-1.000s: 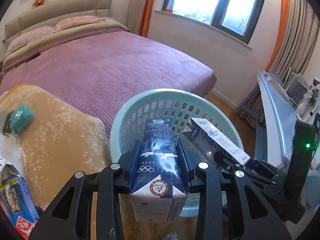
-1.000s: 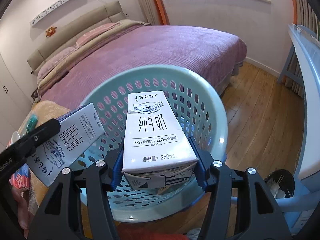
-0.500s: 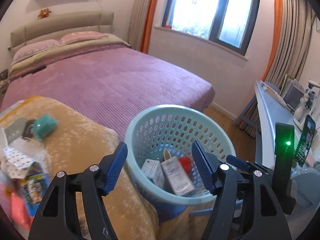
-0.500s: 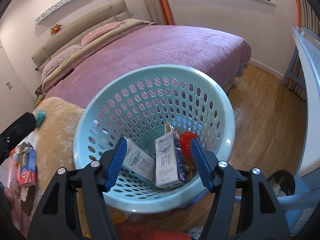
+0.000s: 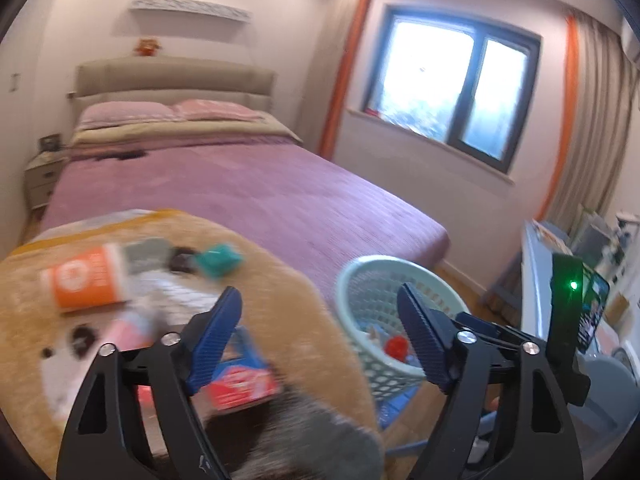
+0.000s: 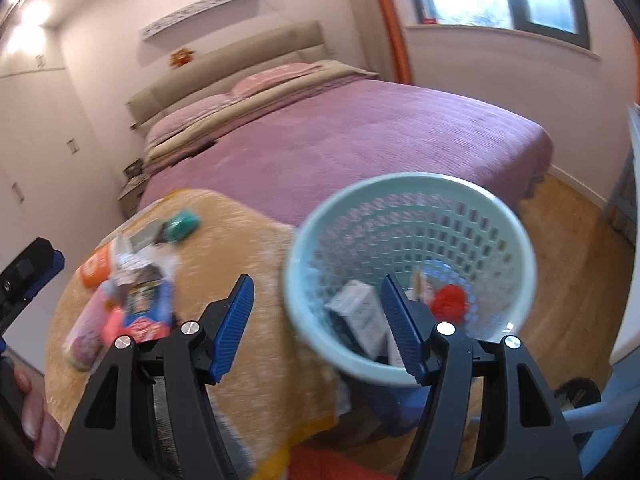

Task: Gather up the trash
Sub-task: 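Move both grippers back to the table toward the spray bottle and card box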

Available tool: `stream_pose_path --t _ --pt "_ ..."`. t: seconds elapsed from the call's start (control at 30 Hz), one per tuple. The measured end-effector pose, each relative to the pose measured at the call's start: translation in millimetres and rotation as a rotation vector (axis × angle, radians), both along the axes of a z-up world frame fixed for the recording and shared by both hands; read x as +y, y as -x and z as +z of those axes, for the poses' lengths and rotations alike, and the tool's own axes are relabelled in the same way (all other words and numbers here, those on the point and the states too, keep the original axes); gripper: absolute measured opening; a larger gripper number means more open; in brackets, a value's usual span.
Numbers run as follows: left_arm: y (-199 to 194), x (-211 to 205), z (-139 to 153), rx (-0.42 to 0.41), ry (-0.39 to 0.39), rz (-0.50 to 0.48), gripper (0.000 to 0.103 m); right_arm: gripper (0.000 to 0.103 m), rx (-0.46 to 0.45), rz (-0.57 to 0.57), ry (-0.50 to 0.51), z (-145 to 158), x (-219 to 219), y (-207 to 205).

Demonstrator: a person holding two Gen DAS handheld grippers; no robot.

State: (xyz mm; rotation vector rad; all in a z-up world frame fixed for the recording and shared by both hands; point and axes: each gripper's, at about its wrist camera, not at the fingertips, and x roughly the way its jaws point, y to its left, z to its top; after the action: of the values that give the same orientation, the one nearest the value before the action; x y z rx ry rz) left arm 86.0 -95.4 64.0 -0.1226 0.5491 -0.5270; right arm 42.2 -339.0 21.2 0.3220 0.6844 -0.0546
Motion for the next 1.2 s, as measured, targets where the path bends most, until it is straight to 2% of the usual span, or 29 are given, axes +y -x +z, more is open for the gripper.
stream_pose_path --t 0.13,0.23,0.4,0.6,0.73,1.0,1.2 --pt "7.8 49.1 6.0 -0.021 -0.011 0.118 0.083 0.062 -0.006 0.072 0.009 3.0 31.7 -4.3" --pt "11.2 80.7 5.3 -0.025 -0.058 0.197 0.083 0.062 -0.001 0.122 0.023 2.8 56.5 -10.2" --pt "7.0 126.3 -14.0 0.035 -0.074 0.256 0.083 0.062 0.009 0.194 0.035 -5.0 93.6 -20.5" --pt "-4.2 140.8 -53.3 0.137 -0.150 0.250 0.083 0.062 0.028 0.262 0.040 -16.8 131.0 -36.8" --pt "-15.4 143.4 -75.6 0.197 -0.156 0.244 0.083 0.062 0.050 0.290 0.054 -26.5 151.4 -48.3" --pt "-28.0 136.2 -87.7 0.247 -0.224 0.222 0.081 0.063 0.106 0.315 0.050 -46.7 170.6 -61.7" --pt "-33.8 132.5 -92.6 0.282 -0.252 0.203 0.069 0.063 0.131 0.313 0.060 -51.1 173.2 -66.3"
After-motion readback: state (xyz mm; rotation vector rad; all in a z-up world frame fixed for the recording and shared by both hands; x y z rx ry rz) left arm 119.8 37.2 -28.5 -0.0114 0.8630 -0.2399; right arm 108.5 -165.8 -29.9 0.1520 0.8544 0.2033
